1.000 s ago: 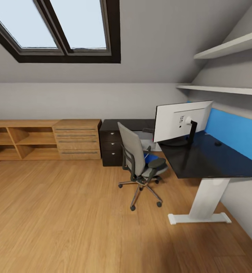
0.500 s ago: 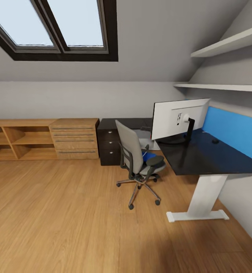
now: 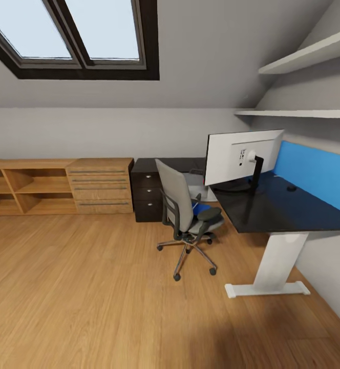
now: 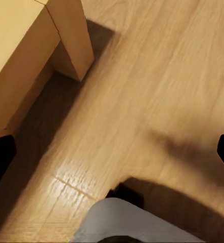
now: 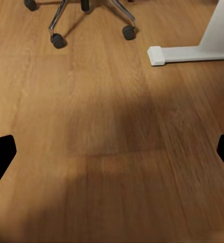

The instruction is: In the bedroom, organize the workspace by keeping the computer under the desk, ensuring the monitor is on the desk, placing the keyboard on the desk next to the monitor, placing the mouse on the desk next to the keyboard, moving the folder from the swivel chair onto the desk next to the mouse, stacking the notebook on top of the folder with the pen on top of the notebook, and positioning the swivel chair next to the desk.

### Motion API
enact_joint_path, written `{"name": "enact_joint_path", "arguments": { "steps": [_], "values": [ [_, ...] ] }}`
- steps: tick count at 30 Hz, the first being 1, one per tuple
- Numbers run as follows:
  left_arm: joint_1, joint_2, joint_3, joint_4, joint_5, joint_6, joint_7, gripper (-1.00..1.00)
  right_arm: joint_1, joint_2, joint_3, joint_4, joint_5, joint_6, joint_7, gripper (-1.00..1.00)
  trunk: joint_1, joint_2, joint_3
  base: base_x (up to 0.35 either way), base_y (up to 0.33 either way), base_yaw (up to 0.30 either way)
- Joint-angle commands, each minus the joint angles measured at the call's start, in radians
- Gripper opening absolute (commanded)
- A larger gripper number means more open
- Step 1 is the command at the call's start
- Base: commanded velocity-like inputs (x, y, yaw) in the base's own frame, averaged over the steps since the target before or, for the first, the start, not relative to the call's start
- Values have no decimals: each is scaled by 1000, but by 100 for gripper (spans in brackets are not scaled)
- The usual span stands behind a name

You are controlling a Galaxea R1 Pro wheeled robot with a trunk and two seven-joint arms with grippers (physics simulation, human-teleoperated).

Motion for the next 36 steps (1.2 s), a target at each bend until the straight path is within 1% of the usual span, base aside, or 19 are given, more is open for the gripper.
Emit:
{"name": "enact_joint_path", "arguments": {
  "steps": [1, 4, 7, 9, 11, 12, 13, 15, 16, 19, 20, 22, 23, 24, 25, 27, 29, 33, 36],
  "values": [
    [0, 2, -8, 29, 6, -5, 5, 100, -1, -5, 0, 1, 5, 2, -4, 100, 4, -8, -4, 0, 0, 0],
    [0, 8, -7, 40, 7, -11, 1, 100, -1, -7, 0, 4, 5, 5, -3, 100, 15, -29, -13, 0, 0, 0],
    [0, 5, -7, -21, 7, -9, 1, 100, -1, -3, 1, 7, 5, 5, -5, 100, 27, -50, -23, 0, 0, 0],
    [0, -6, -11, -111, 6, -3, 1, 100, -1, -3, 2, 3, 6, 2, -4, 100, 35, -64, -29, 0, 0, 0],
    [0, -46, -30, -249, -8, 17, 5, 100, -1, -3, 3, -19, 6, -2, -3, 100, 42, -78, -35, 0, 0, 0],
    [-7, -84, -44, -402, -72, 135, 17, 100, -4, -3, 3, -93, 4, 2, -3, 100, 46, -85, -38, 0, 0, 0],
    [-18, -100, -48, -483, -117, 237, 34, 100, -10, -3, 3, -140, 2, 4, -4, 100, 50, -92, -42, 0, 0, 0],
    [-61, -137, -53, -626, -181, 480, 68, 100, -35, 1, 2, -230, -1, 6, -6, 100, 58, -106, -48, 0, 0, 0],
    [-117, -154, -55, -700, -203, 635, 82, 100, -78, 12, 1, -275, -6, 20, -7, 100, 61, -113, -51, 0, 0, 0],
    [-232, -154, -63, -745, -218, 755, 93, 100, -169, 35, 1, -304, -16, 79, -12, 100, 73, -134, -60, 0, 0, 0],
    [-301, -154, -79, -749, -222, 796, 97, 100, -225, 44, 1, -311, -22, 134, -17, 100, 77, -141, -63, 0, 0, 0],
    [-374, -154, -103, -742, -224, 840, 99, 100, -285, 50, 1, -315, -27, 207, -24, 100, 84, -155, -70, 0, 0, 0],
    [-480, -154, -134, -723, -225, 918, 107, 100, -376, 55, 1, -319, -36, 355, -34, 100, 88, -162, -73, 0, 0, 0],
    [-513, -154, -141, -716, -225, 945, 110, 100, -407, 56, 1, -320, -40, 412, -37, 100, 92, -169, -76, 0, 0, 0],
    [-596, -154, -154, -701, -223, 1015, 117, 100, -496, 57, 1, -322, -60, 596, -41, 100, 96, -176, -79, 0, 0, 0],
    [-632, -154, -158, -696, -217, 1045, 120, 100, -550, 57, 1, -323, -80, 716, -42, 100, 104, -190, -85, 0, 0, 0],
    [-675, -154, -161, -673, -170, 1081, 121, 100, -639, 57, 1, -327, -139, 956, -41, 100, 111, -204, -92, 0, 0, 0],
    [-689, -154, -163, -626, -133, 1093, 118, 100, -671, 56, 0, -336, -173, 1064, -40, 100, 127, -232, -104, 0, 0, 0],
    [-694, -154, -164, -608, -123, 1094, 118, 100, -680, 55, 2, -339, -183, 1097, -41, 100, 138, -253, -114, 0, 0, 0]
  ]
}}
